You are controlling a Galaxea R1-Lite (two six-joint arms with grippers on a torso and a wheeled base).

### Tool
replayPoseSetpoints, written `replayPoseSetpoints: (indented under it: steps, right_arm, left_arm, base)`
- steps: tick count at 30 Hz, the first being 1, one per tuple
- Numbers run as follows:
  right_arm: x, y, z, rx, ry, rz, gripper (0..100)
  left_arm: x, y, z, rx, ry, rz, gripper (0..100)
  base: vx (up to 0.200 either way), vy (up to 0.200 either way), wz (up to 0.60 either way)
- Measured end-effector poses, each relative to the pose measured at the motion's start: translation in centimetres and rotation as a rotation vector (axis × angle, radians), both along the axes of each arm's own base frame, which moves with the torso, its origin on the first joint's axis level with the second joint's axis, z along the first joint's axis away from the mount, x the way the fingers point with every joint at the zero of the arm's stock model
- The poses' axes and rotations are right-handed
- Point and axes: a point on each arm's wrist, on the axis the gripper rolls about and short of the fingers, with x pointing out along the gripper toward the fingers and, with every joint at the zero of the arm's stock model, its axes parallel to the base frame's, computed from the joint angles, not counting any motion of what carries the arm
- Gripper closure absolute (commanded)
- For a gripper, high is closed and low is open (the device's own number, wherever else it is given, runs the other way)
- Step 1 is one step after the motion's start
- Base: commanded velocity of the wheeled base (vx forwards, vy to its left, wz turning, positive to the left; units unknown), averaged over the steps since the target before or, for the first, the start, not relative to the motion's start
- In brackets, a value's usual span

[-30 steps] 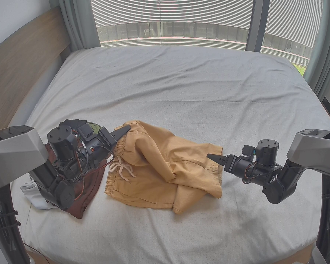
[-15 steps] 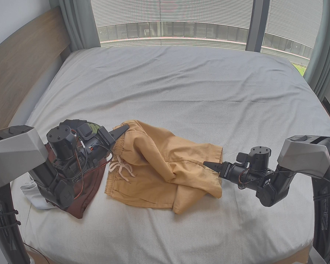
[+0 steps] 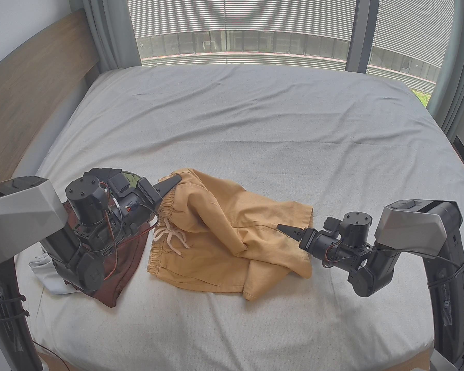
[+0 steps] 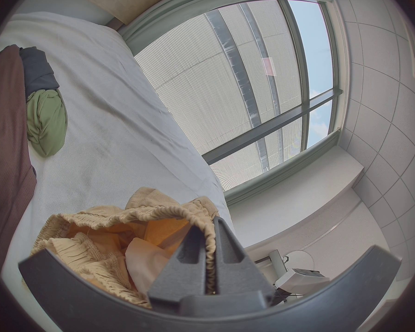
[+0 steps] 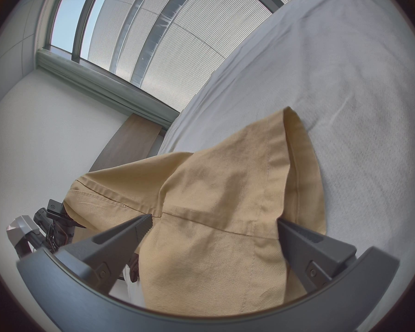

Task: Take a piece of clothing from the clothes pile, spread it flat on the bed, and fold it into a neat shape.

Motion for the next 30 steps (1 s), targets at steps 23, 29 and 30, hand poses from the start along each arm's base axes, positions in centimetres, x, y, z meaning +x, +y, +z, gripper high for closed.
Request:
replayPoseSetpoints:
  steps: [23, 29, 30]
  right_arm:
    - [-0.4, 0.06, 0.11, 0.143, 0.009, 0.045, 0]
    - [-0.47, 0.05, -0.06, 0.141, 0.014, 0.046, 100]
    - [-0.47, 0.03, -0.08, 0.141, 0.014, 0.045, 100]
  left_arm:
    - [0.13, -0.05, -0.11, -0.001, 0.002, -0.001, 100]
    - [0.16, -0.08, -0.14, -0.001, 0.002, -0.001, 100]
    - [0.16, -0.09, -0.15, -0.001, 0.002, -0.001, 100]
  base:
    - [0.0, 0.0, 0.0]
    - [0.0, 0.0, 0.0]
    - [0.0, 0.0, 0.0]
